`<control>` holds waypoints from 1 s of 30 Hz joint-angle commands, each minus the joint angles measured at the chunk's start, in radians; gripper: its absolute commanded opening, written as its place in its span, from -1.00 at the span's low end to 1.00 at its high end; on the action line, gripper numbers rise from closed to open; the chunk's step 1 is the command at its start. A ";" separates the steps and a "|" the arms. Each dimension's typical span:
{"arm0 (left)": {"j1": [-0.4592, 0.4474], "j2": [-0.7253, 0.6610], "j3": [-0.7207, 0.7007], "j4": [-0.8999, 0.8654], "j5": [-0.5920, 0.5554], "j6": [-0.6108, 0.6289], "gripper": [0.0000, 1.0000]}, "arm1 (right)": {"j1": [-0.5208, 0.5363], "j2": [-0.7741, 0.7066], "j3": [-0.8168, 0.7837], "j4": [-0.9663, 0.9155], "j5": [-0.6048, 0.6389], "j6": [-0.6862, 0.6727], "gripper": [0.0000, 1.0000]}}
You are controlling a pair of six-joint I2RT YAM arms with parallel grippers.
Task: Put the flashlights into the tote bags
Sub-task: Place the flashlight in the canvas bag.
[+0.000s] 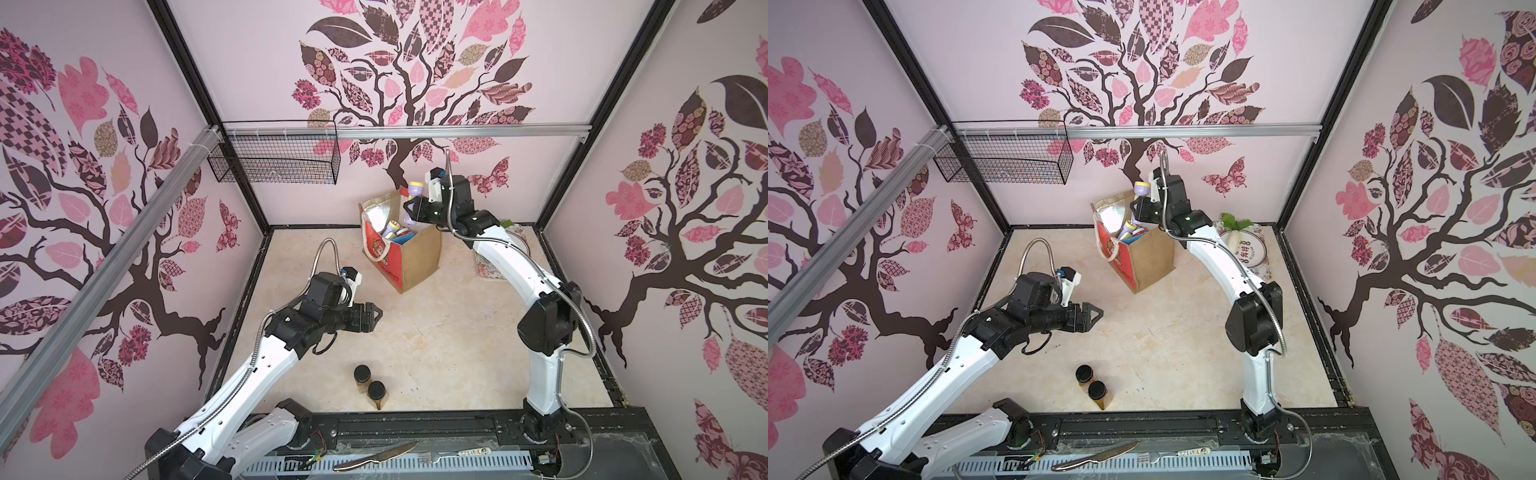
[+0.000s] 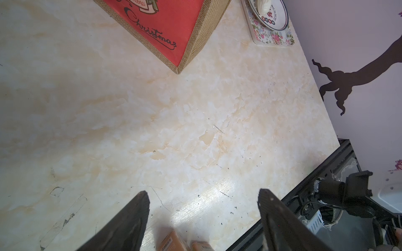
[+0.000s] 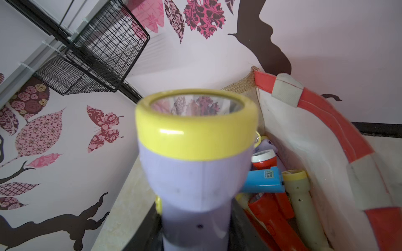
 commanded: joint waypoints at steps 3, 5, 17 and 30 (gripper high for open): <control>0.000 -0.011 0.044 0.001 -0.016 0.021 0.64 | 0.004 0.149 0.173 -0.043 0.026 0.016 -1.00; -0.001 -0.008 0.052 -0.001 -0.018 0.027 0.64 | 0.005 0.182 0.202 -0.054 0.037 0.011 -1.00; -0.001 -0.013 0.040 0.013 -0.008 0.016 0.65 | 0.005 0.307 0.291 -0.089 0.077 -0.015 -1.00; 0.000 -0.027 0.034 0.016 -0.010 0.016 0.65 | 0.005 0.301 0.290 -0.098 0.095 -0.034 -0.50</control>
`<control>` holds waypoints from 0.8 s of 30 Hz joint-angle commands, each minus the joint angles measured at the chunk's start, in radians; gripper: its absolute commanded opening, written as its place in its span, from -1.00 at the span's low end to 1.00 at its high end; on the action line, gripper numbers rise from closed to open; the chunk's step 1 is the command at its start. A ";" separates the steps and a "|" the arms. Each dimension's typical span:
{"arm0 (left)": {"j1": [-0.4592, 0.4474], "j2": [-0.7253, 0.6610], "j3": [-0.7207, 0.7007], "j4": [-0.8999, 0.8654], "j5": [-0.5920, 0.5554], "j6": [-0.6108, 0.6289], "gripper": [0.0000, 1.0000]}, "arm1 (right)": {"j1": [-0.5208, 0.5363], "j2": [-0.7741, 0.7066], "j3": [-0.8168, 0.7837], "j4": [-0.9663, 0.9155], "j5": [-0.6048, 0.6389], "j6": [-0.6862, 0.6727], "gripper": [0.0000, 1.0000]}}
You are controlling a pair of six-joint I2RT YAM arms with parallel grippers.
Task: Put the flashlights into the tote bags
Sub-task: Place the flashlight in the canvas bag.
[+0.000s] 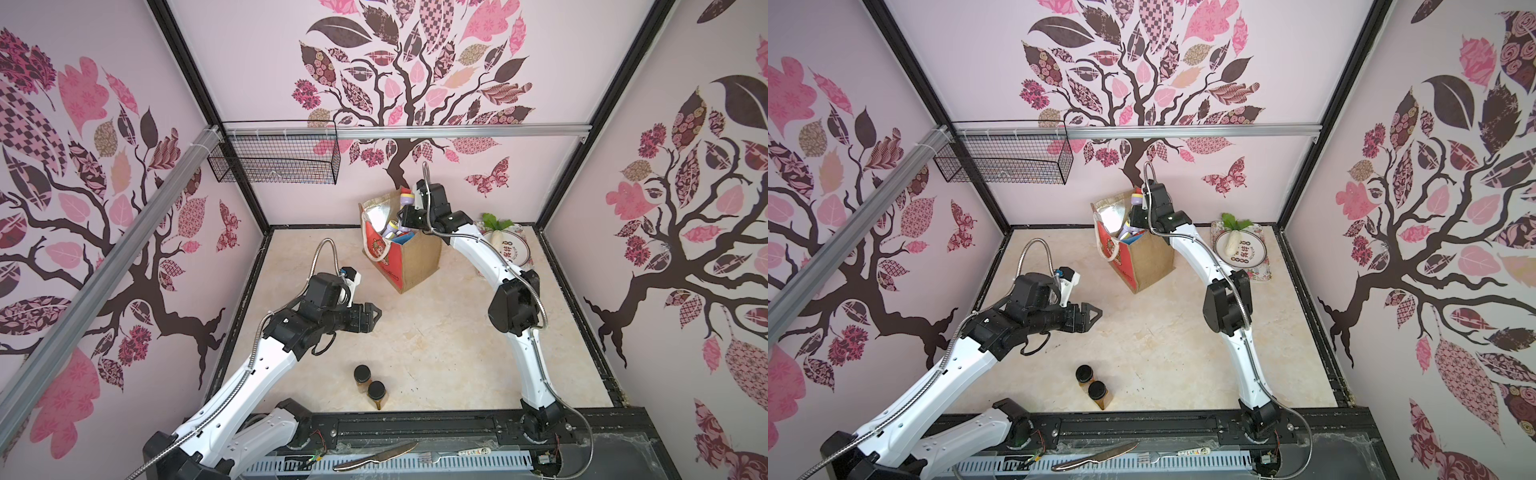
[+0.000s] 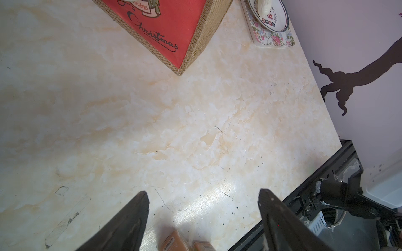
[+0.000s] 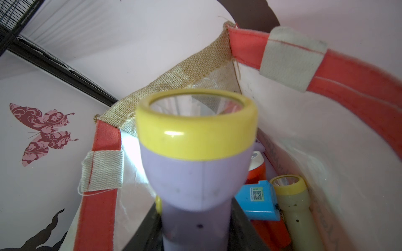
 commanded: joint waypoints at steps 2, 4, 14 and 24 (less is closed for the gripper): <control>-0.001 -0.015 0.034 0.025 -0.001 0.008 0.64 | 0.004 0.013 0.047 -0.004 0.025 -0.025 -0.44; -0.001 -0.016 0.034 0.025 -0.001 0.008 0.64 | 0.004 0.012 0.046 -0.007 0.029 -0.026 -0.37; -0.001 -0.022 0.031 0.025 -0.005 0.004 0.64 | 0.004 -0.005 0.048 -0.003 0.032 -0.028 0.19; -0.001 -0.037 0.036 0.025 -0.028 0.004 0.65 | 0.004 -0.064 0.034 0.011 0.035 -0.060 0.41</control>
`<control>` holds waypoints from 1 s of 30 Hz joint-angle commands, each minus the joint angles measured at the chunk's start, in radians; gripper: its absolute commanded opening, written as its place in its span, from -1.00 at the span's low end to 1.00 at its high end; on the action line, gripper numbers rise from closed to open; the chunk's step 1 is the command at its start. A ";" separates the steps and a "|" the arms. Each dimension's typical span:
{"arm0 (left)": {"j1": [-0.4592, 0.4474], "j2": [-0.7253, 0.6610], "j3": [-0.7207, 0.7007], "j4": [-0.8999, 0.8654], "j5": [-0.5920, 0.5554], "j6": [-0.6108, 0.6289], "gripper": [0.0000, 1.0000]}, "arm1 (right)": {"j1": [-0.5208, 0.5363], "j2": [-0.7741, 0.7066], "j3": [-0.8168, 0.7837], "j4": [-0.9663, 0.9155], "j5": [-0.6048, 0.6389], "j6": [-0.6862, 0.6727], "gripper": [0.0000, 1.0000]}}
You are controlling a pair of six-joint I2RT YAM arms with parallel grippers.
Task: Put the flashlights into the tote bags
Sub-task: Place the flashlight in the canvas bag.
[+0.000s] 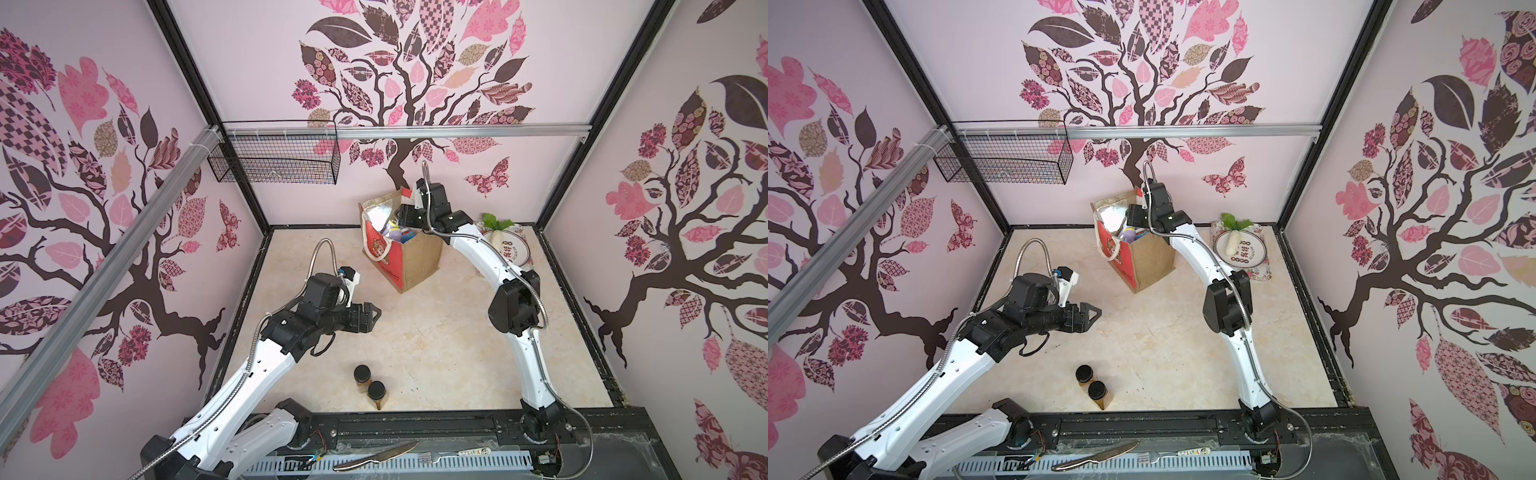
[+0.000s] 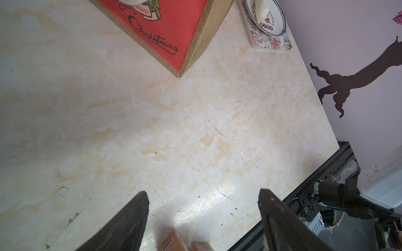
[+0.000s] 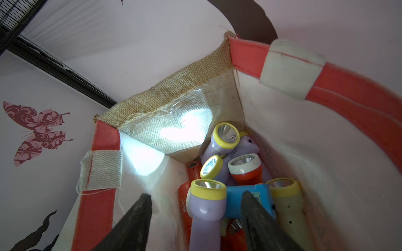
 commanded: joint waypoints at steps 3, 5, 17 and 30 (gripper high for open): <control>-0.001 -0.029 0.038 0.022 -0.036 0.013 0.66 | 0.004 -0.096 0.010 0.011 0.018 -0.042 0.49; 0.000 -0.036 0.039 0.018 -0.053 0.015 0.67 | 0.005 -0.120 -0.010 0.011 0.022 -0.051 0.55; 0.001 -0.101 0.050 -0.062 -0.200 0.082 0.94 | 0.056 -0.365 -0.256 -0.002 0.108 -0.095 0.91; 0.000 -0.214 0.016 -0.145 -0.205 0.079 0.96 | 0.104 -0.710 -0.607 0.039 0.263 -0.092 0.99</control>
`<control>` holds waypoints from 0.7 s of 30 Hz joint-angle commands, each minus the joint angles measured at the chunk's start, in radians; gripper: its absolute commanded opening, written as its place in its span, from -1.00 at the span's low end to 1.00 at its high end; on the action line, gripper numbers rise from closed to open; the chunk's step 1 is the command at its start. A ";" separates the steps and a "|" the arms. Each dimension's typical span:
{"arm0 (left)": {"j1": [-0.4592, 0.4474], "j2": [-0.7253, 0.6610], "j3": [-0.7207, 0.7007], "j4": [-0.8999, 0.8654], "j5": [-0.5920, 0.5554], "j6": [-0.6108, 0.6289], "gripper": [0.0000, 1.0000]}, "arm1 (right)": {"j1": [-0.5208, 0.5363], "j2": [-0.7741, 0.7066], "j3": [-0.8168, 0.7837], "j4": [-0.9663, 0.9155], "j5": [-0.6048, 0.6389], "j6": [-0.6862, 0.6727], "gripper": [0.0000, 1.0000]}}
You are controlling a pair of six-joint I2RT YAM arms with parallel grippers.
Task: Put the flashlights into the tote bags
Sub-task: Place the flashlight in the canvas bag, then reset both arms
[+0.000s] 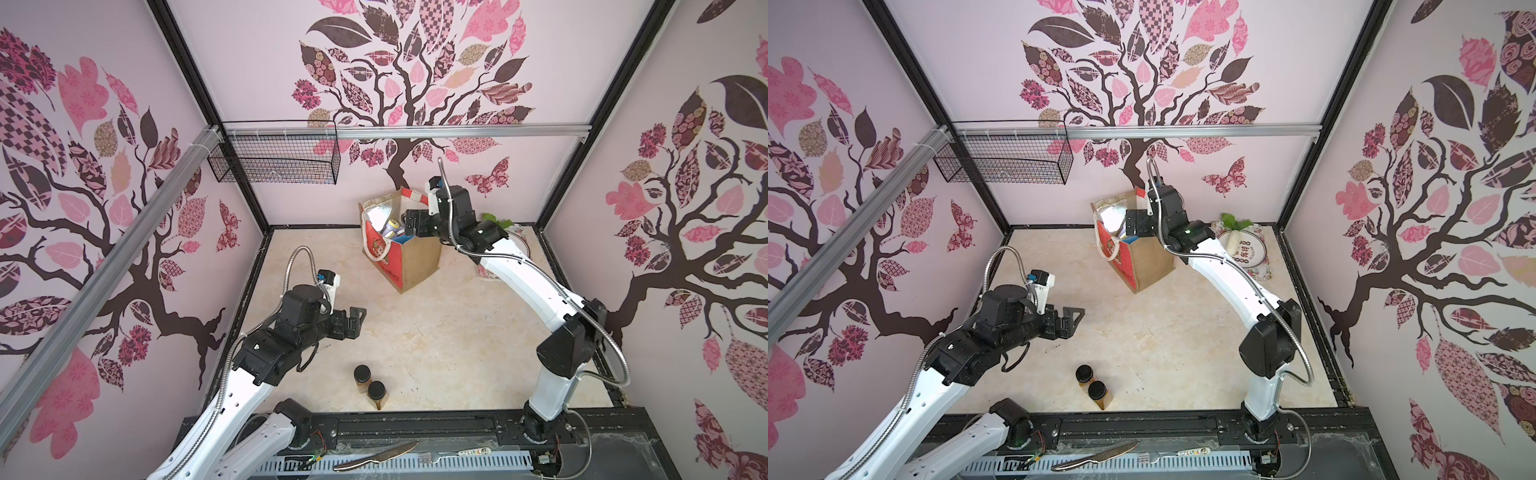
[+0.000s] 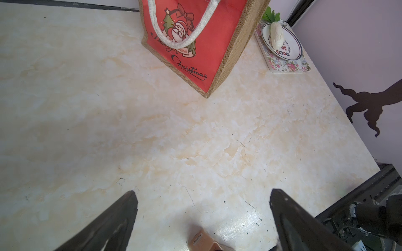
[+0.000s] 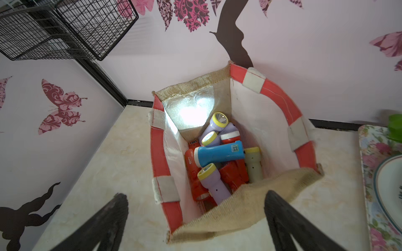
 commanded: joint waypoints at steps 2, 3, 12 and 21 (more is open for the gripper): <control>0.000 -0.025 0.009 -0.047 -0.013 0.018 0.96 | -0.001 -0.184 -0.132 0.054 0.074 -0.001 0.99; 0.000 -0.033 0.002 -0.046 -0.024 0.014 0.96 | -0.001 -0.219 -0.171 0.059 0.082 -0.006 0.99; 0.000 -0.087 -0.061 -0.046 -0.177 -0.034 0.96 | -0.003 -0.519 -0.490 0.103 0.142 -0.114 0.99; 0.001 -0.156 -0.134 -0.051 -0.366 -0.109 0.96 | -0.014 -0.783 -0.816 0.169 0.324 -0.155 0.99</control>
